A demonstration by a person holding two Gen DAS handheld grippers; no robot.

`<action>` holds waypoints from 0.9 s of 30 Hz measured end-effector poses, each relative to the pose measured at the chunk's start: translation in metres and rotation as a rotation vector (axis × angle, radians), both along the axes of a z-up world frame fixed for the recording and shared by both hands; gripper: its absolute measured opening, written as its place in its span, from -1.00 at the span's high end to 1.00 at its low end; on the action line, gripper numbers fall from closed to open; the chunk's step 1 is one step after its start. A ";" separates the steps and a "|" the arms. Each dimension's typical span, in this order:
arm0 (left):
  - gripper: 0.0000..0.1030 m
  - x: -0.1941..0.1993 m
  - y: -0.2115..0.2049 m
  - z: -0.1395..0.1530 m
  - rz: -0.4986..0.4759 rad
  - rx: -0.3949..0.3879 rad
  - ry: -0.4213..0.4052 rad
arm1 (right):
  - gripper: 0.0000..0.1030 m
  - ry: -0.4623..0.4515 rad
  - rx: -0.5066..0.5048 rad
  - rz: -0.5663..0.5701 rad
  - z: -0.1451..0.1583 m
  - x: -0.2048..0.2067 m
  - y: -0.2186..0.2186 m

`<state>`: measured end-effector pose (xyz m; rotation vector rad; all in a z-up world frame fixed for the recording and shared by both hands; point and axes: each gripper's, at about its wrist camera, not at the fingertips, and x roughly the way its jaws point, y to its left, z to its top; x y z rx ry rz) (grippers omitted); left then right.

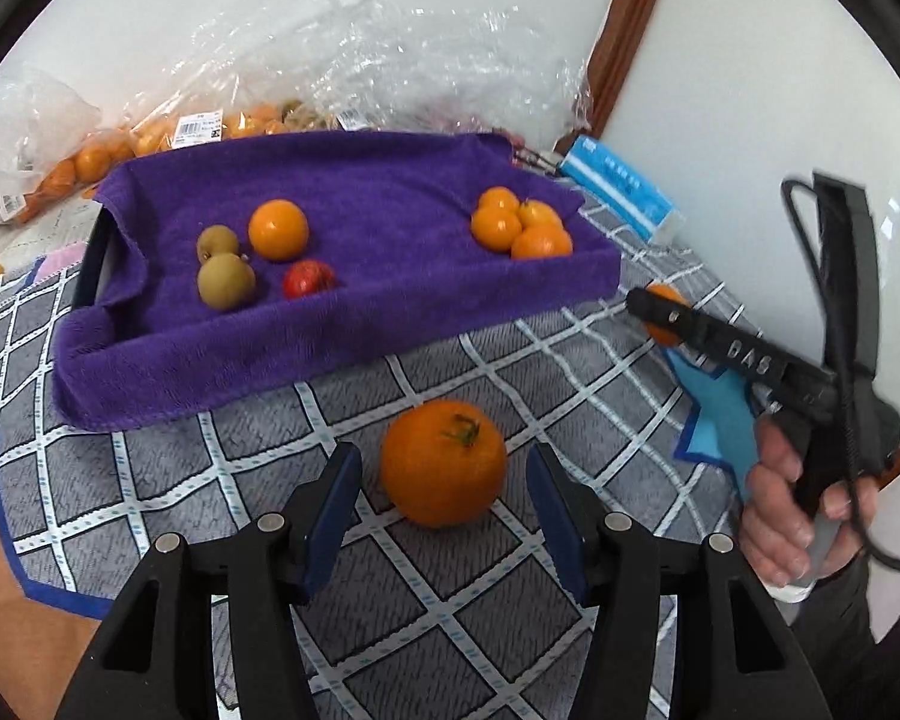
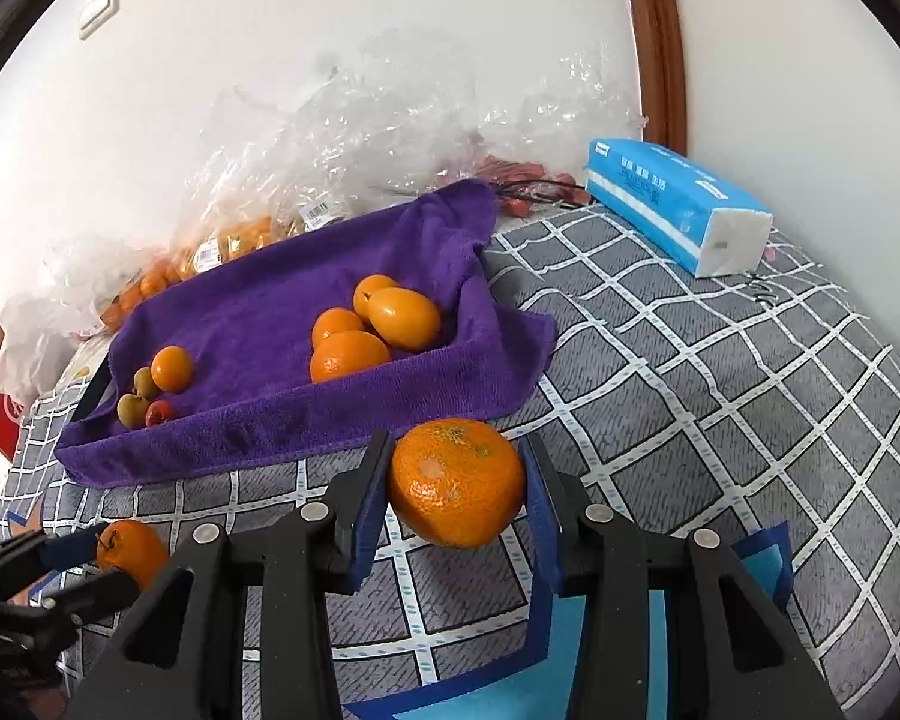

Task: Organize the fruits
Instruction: 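Close the right tool on a large orange while the left tool grasps another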

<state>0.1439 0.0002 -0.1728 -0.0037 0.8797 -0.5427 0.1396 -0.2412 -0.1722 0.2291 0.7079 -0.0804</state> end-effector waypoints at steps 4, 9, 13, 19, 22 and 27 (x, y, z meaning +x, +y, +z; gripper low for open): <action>-0.06 -0.005 -0.020 -0.005 -0.006 0.163 -0.055 | 0.18 0.004 0.008 -0.006 -0.001 0.000 -0.002; -0.06 -0.005 -0.016 -0.004 0.001 0.156 -0.053 | 0.18 0.001 0.001 0.001 -0.001 0.001 0.000; -0.06 0.001 -0.004 -0.004 0.029 0.074 -0.022 | 0.18 0.012 0.015 0.004 -0.003 0.003 -0.001; -0.07 -0.001 -0.006 -0.003 0.028 0.103 -0.024 | 0.18 0.009 0.011 0.008 -0.003 0.003 0.001; -0.07 0.000 -0.008 -0.004 0.030 0.099 -0.024 | 0.18 0.012 0.014 0.007 -0.004 0.004 0.001; 0.20 -0.002 -0.004 -0.002 0.007 0.037 -0.019 | 0.18 0.015 0.025 0.005 -0.005 0.005 -0.001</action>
